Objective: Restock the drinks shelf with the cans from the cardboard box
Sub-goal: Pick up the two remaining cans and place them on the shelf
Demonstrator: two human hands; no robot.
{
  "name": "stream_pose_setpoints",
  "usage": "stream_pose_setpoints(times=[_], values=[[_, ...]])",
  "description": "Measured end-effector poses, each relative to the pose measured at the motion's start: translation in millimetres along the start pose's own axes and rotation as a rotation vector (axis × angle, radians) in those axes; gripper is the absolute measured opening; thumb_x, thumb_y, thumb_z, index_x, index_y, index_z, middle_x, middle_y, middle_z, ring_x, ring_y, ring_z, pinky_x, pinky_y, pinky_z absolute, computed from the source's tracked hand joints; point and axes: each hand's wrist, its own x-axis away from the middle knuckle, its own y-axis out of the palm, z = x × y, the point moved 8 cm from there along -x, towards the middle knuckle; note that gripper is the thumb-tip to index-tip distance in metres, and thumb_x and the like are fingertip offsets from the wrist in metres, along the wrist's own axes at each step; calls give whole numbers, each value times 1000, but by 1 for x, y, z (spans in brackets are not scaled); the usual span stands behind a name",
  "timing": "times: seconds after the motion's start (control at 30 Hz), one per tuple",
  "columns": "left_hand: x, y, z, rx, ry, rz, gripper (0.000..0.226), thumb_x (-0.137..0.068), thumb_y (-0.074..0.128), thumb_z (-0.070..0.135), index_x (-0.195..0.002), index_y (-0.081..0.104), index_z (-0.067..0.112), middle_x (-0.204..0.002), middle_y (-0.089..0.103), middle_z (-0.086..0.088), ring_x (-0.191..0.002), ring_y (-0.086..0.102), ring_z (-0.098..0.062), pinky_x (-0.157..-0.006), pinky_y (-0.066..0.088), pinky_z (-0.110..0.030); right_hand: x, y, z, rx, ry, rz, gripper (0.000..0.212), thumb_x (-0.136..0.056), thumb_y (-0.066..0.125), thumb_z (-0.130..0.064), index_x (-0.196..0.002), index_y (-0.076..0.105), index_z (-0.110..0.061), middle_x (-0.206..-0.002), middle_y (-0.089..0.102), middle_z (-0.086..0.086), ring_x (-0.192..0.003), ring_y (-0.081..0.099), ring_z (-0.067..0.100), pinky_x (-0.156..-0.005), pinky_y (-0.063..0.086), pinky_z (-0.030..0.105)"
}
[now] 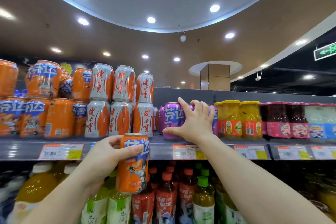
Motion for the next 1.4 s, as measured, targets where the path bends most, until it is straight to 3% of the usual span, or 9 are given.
stream_pose_setpoints(times=[0.23,0.37,0.47,0.57,0.67,0.97,1.1,1.23,1.4], values=[[14,-8,8,-8,1,86,69,-49,86,41,-112,66,20,-96,77,-3,-85,75,-22,-78,60,-45,7,-8,-2,-85,57,-111,120,-55,50,-94,-152,3,-43,-163,13,6,-150,2,32,-117,6,59],[28,-22,11,12,1,143,86,-43,88,45,-121,61,19,-103,75,-3,-91,74,-22,-83,59,-49,41,-40,-51,-523,-97,124,92,-65,60,-79,-143,41,-34,-137,53,-5,-129,44,16,-105,39,44],[37,-39,15,10,27,154,82,-44,87,48,-118,63,21,-98,77,2,-87,74,-16,-74,61,-38,72,-18,-113,-868,-206,-385,94,-59,70,-75,-141,40,-41,-114,65,-19,-102,62,-3,-82,49,17],[45,-63,18,51,40,148,74,-52,87,40,-119,63,18,-99,77,0,-87,74,-15,-65,59,-27,88,-7,-157,-1015,-202,-715,97,-59,82,-60,-142,34,-48,-120,65,-15,-100,69,2,-88,55,29],[49,-95,20,53,43,162,71,-54,87,40,-117,64,18,-100,77,-1,-88,74,-18,-73,61,-36,95,-6,-199,-1021,-269,-824,102,-57,87,-51,-143,32,-49,-128,59,-10,-101,70,8,-91,56,35],[26,-191,17,-17,89,-3,60,-59,87,38,-113,67,22,-100,77,-2,-91,74,-20,-80,60,-43,89,18,-299,-1031,-170,-633,96,-61,91,-35,-142,39,-38,-119,66,-9,-102,68,4,-84,59,32],[12,-217,13,-9,142,-149,62,-64,88,37,-118,62,26,-105,76,3,-95,72,-13,-71,58,-26,82,21,-316,-975,-112,-584,92,-61,90,-40,-139,42,-41,-113,69,-9,-98,69,3,-83,60,31],[-1,-261,21,-142,309,79,62,-58,86,46,-112,63,26,-103,73,9,-91,67,5,-74,55,-17,58,8,-319,-937,-54,-584,89,-62,90,-36,-137,42,-43,-112,68,-7,-98,70,6,-85,60,36],[-8,-278,30,-376,436,187,33,-74,81,41,-99,60,39,-96,66,23,-85,58,20,-69,46,-9,22,-21,-320,-899,-17,-538,92,-51,85,-46,-133,43,-41,-111,70,-4,-90,72,6,-71,61,28]])
